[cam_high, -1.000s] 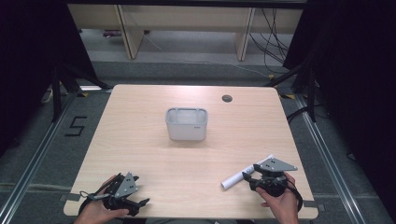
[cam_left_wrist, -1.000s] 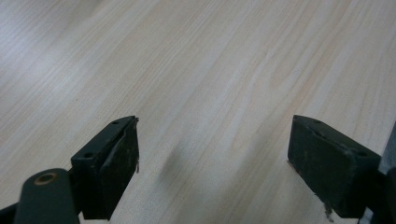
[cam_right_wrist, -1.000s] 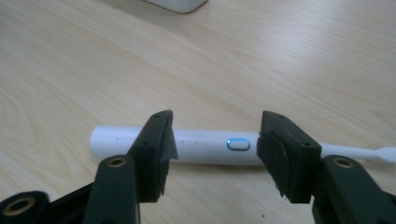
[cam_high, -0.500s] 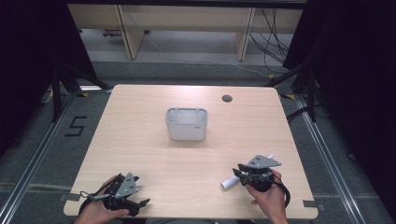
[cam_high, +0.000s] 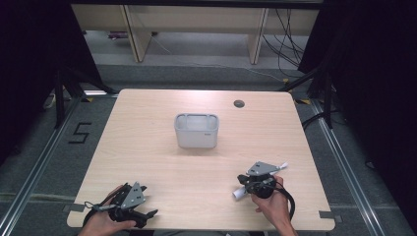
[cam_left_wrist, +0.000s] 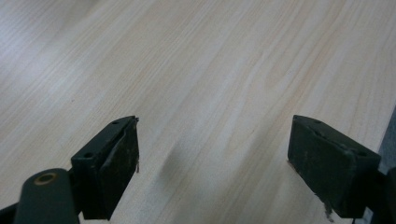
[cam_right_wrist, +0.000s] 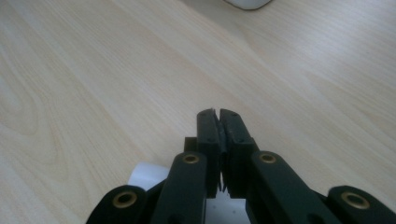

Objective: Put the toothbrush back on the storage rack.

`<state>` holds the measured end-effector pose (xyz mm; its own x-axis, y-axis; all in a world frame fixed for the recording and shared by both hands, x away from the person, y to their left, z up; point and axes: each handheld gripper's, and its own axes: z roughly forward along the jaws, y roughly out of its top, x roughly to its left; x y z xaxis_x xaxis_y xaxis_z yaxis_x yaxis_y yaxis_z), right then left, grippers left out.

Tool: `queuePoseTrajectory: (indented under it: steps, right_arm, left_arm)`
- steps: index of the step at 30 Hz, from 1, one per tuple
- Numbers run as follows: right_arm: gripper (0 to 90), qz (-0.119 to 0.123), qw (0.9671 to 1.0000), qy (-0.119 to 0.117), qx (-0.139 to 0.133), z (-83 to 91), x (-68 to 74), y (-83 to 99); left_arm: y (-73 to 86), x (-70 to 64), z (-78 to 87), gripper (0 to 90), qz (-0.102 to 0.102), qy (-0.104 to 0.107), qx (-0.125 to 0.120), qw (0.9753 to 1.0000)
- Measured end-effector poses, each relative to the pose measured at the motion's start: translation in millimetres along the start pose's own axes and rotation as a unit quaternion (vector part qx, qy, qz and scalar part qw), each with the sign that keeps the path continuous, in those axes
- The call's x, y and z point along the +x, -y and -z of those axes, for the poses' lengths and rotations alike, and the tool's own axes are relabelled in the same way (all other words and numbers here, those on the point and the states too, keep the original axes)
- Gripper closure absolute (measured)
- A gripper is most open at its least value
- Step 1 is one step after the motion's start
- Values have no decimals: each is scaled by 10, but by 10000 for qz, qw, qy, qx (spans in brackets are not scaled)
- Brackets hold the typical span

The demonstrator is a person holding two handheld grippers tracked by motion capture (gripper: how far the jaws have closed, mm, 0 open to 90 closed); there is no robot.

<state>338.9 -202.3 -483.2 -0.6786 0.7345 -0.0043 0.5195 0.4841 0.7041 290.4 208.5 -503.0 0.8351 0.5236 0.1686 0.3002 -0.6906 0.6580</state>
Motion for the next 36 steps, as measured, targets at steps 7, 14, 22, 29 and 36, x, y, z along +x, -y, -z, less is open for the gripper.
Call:
queuePoseTrajectory:
  steps: [7, 14, 22, 29, 36]
  right_arm:
    - [877, 191, 9997, -143, 83, -60, 7, 18]
    - [877, 166, 9996, -163, 185, -54, 30, 37]
    - [877, 146, 9992, -248, 266, -25, 48, 71]
    - [877, 231, 9991, -241, 275, -8, 85, 119]
    - [876, 325, 9982, -344, 368, 39, 87, 177]
  left_arm:
    - [-1, 1, 1, 163, 3, 1, -5, 10000]
    - [0, 8, 6, 163, -23, 14, -26, 10000]
    - [-2, 1, 9, 163, -12, 37, -33, 10000]
    - [-3, 17, 15, 163, -106, 11, 64, 9999]
    - [-2, 8, 12, 163, -31, -6, 6, 10000]
